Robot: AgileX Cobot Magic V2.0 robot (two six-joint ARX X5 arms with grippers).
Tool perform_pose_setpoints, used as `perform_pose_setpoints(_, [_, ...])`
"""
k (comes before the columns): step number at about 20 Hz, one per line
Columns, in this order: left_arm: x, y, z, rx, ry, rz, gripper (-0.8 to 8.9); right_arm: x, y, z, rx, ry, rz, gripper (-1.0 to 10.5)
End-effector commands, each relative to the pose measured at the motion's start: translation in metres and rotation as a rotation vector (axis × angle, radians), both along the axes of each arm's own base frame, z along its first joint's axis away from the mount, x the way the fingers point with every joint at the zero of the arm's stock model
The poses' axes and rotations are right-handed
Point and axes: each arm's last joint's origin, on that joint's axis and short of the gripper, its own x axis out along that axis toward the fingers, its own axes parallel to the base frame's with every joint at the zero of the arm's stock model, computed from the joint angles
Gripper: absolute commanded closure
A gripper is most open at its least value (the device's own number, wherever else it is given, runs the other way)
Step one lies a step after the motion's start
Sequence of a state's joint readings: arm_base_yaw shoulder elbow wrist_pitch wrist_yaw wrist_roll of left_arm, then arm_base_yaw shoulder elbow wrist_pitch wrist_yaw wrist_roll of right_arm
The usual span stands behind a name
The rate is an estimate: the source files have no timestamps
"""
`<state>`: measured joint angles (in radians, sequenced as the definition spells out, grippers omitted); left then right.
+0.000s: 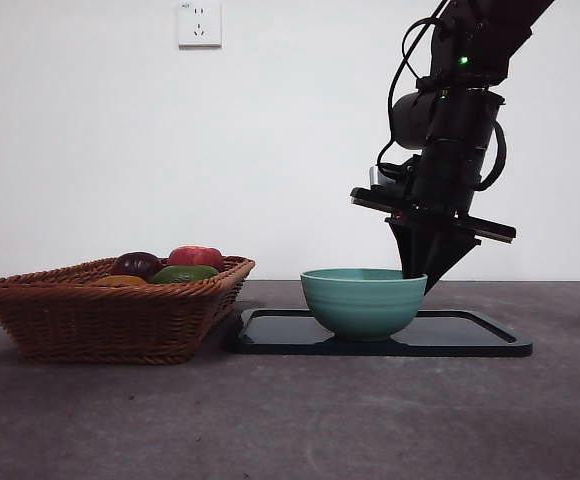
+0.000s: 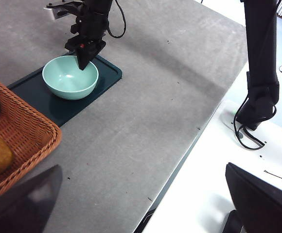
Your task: Pick up the wifruite, put it on the bowl, pick up the plate, put it on desk
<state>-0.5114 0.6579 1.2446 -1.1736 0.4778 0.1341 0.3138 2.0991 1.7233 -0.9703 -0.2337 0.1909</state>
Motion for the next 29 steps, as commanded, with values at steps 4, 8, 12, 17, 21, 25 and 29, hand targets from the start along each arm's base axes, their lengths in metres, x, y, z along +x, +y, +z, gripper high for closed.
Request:
perform_pose_setpoints(4, [-0.001, 0.000, 0.002, 0.004, -0.004, -0.017, 1.88, -0.012, -0.002, 0.037, 0.000, -0.054, 0.050, 9.4])
perform_pose_setpoints(8, [-0.001, 0.000, 0.001, 0.006, 0.001, -0.016, 1.88, -0.048, -0.013, 0.095, 0.000, -0.126, 0.126, 9.4])
perform_pose_setpoints(12, [-0.001, 0.000, 0.001, 0.003, 0.006, -0.013, 1.88, -0.088, -0.023, 0.140, 0.007, -0.188, 0.186, 9.4])
perform_pose_setpoints(17, [-0.001, 0.000, 0.001, 0.002, 0.005, -0.013, 1.88, -0.125, -0.012, 0.153, 0.008, -0.174, 0.287, 9.4])
perform_pose_setpoints(21, [-0.001, 0.000, 0.001, 0.003, 0.006, -0.013, 1.88, -0.149, 0.004, 0.130, -0.003, -0.121, 0.373, 9.4])
perform_pose_setpoints(25, [-0.001, 0.000, 0.001, 0.002, 0.005, -0.013, 1.88, -0.165, 0.017, 0.087, -0.001, -0.096, 0.417, 9.4])
perform_pose_setpoints(29, [-0.001, 0.000, 0.001, 0.002, 0.006, -0.012, 1.88, -0.173, 0.024, 0.038, 0.000, -0.067, 0.408, 9.4])
